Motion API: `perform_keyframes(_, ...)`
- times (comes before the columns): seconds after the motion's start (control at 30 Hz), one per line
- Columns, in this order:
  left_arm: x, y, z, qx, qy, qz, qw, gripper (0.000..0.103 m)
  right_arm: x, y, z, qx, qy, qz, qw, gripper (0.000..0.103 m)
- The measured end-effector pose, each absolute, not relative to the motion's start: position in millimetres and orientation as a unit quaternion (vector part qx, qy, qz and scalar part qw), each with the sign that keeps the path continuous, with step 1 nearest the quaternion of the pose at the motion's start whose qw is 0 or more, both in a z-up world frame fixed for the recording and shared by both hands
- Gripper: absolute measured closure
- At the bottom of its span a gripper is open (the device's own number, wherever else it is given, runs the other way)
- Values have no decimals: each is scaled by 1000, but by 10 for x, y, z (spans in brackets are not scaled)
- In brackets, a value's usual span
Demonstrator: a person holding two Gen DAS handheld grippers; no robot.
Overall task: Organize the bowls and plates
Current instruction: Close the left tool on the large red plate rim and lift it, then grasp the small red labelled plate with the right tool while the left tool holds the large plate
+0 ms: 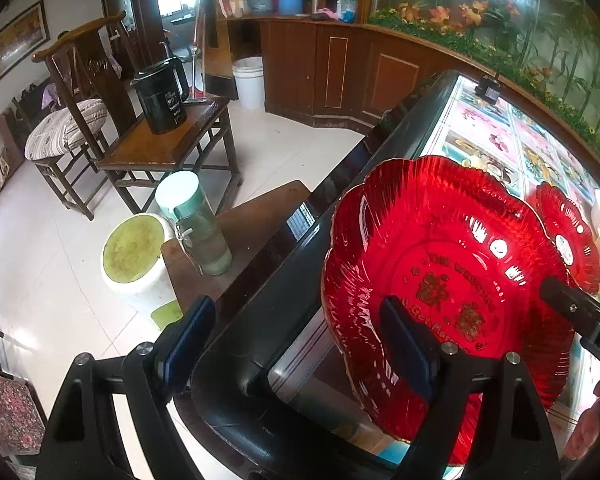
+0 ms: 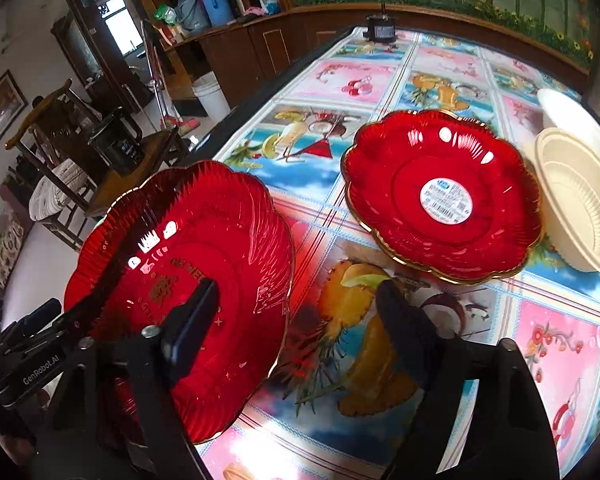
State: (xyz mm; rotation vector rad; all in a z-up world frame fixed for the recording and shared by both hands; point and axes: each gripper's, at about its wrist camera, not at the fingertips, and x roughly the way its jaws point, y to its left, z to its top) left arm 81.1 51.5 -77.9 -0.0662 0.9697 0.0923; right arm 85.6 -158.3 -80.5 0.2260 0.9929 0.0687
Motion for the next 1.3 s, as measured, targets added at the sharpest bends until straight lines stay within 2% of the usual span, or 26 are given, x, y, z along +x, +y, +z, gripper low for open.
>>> perform_keyframes(0.1, 841, 499, -806, -29, 466, 43, 883, 18, 891, -1579, -858, 111, 482, 34, 868, 28)
perform_keyframes(0.23, 888, 468, -853, -27, 472, 41, 881, 18, 930, -1552, -919, 115, 494, 42, 861, 38)
perform_keyframes(0.3, 896, 452, -865, -24, 472, 40, 880, 19, 943, -1550, -943, 117, 496, 42, 859, 39)
perform_keyframes(0.37, 905, 445, -877, -25, 474, 38, 880, 28, 970, -1555, -977, 121, 500, 44, 856, 49)
perform_keyframes(0.47, 934, 443, -900, -25, 476, 39, 878, 37, 990, -1555, -978, 121, 498, 45, 857, 60)
perform_keyframes(0.5, 938, 442, -900, -22, 475, 42, 879, 39, 998, -1556, -981, 120, 499, 44, 857, 67)
perform_keyframes(0.6, 956, 452, -879, -29, 469, 38, 882, 47, 1009, -1567, -991, 129, 496, 49, 857, 75)
perform_keyframes(0.77, 982, 368, -837, -25, 462, 20, 886, 77, 1013, -1542, -1000, 140, 494, 67, 856, 89)
perform_keyframes(0.83, 997, 351, -836, -24, 463, 18, 886, 77, 1008, -1538, -1001, 142, 492, 67, 856, 91)
perform_keyframes(1.03, 1025, 554, -822, -85, 474, -29, 876, 88, 1010, -1586, -1026, 161, 491, 77, 853, 92)
perform_keyframes(1.3, 936, 424, -797, -60, 466, -36, 882, 89, 915, -1671, -1009, 174, 481, 69, 857, 93)
